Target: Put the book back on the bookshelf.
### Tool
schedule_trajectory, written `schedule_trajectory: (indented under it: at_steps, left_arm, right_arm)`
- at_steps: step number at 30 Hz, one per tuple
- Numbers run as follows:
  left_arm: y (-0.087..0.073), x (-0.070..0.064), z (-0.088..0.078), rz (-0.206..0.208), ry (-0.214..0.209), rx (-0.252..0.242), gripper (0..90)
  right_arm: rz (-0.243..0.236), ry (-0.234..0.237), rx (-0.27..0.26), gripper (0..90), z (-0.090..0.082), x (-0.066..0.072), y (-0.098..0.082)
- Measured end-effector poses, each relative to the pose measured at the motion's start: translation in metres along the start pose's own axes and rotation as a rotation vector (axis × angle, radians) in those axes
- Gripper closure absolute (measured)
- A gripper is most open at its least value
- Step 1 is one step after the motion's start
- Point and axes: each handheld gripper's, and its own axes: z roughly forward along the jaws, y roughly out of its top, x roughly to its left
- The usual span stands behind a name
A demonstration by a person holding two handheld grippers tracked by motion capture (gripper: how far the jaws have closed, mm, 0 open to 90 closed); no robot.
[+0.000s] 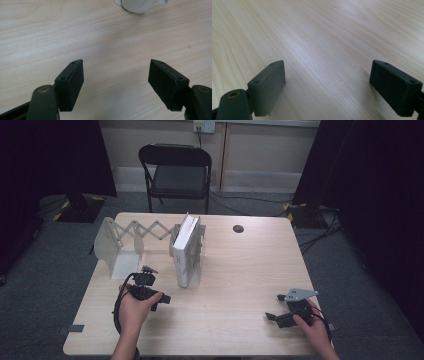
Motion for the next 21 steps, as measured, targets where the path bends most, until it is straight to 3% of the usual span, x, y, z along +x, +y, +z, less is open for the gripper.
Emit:
schedule_trajectory:
  at_steps: [21]
  left_arm:
    - [-0.009, 0.0007, 0.0061, 0.011, -0.006, 0.009, 28.7]
  right_arm:
    - [0.0, 0.0, 0.0, 12.9, 0.0, 0.0, 0.0]
